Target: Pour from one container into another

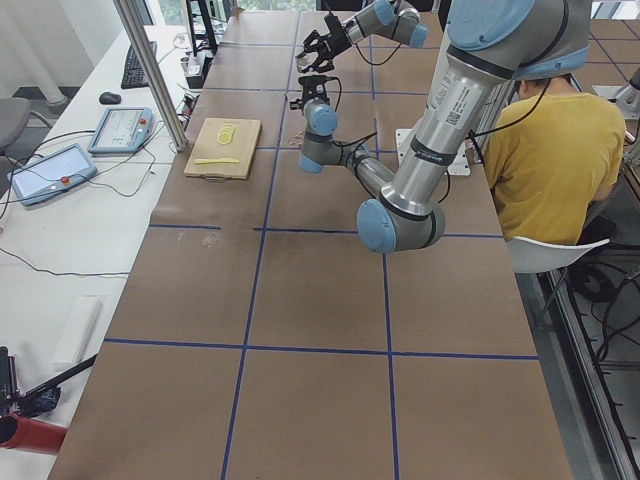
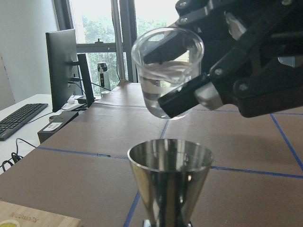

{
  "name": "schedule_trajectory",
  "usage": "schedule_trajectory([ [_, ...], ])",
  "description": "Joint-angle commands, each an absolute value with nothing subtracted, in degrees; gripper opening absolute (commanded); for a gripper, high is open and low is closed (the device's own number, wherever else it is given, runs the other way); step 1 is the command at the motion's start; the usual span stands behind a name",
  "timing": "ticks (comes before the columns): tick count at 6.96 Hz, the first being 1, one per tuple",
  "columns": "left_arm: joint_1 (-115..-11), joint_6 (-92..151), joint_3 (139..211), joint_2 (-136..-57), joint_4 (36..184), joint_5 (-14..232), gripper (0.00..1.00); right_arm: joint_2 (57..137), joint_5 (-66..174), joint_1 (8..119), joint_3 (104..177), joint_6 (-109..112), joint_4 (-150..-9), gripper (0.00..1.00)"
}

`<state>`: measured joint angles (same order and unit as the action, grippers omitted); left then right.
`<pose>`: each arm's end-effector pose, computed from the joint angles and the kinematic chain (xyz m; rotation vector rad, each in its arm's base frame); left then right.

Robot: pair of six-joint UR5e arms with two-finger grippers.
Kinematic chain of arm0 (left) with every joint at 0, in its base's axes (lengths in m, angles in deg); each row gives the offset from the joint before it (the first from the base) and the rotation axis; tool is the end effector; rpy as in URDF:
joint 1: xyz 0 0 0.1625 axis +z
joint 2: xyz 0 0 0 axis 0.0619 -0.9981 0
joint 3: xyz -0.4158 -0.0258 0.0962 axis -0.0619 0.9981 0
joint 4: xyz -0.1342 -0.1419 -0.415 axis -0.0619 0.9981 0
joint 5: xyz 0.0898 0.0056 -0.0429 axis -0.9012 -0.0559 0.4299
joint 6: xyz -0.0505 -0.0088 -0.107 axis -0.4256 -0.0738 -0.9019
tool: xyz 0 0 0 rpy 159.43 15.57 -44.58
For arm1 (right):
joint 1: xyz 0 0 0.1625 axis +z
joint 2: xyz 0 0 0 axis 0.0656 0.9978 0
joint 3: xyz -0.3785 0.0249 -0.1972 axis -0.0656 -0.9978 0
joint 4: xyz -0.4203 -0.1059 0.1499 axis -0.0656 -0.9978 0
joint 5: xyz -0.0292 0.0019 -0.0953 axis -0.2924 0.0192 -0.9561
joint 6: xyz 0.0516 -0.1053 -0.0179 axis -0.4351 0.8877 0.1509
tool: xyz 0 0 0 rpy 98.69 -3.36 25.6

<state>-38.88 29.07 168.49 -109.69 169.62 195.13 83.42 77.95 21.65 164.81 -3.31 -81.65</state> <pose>0.5034 -0.4756 0.1859 1.5416 1.3284 0.7510 -0.4688 -0.3764 0.0620 1.2859 -0.4324 -0.2692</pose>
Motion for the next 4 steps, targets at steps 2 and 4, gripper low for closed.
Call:
schedule_trajectory([
  [2,-38.9,29.1,168.6,-109.8,169.7,195.1,0.00,82.1,76.9,21.6,163.8,-2.1,-83.1,0.00],
  [4,-38.8,29.1,168.6,-109.7,169.7,195.1,0.00,80.7,74.7,21.3,163.8,3.0,-85.6,0.00],
])
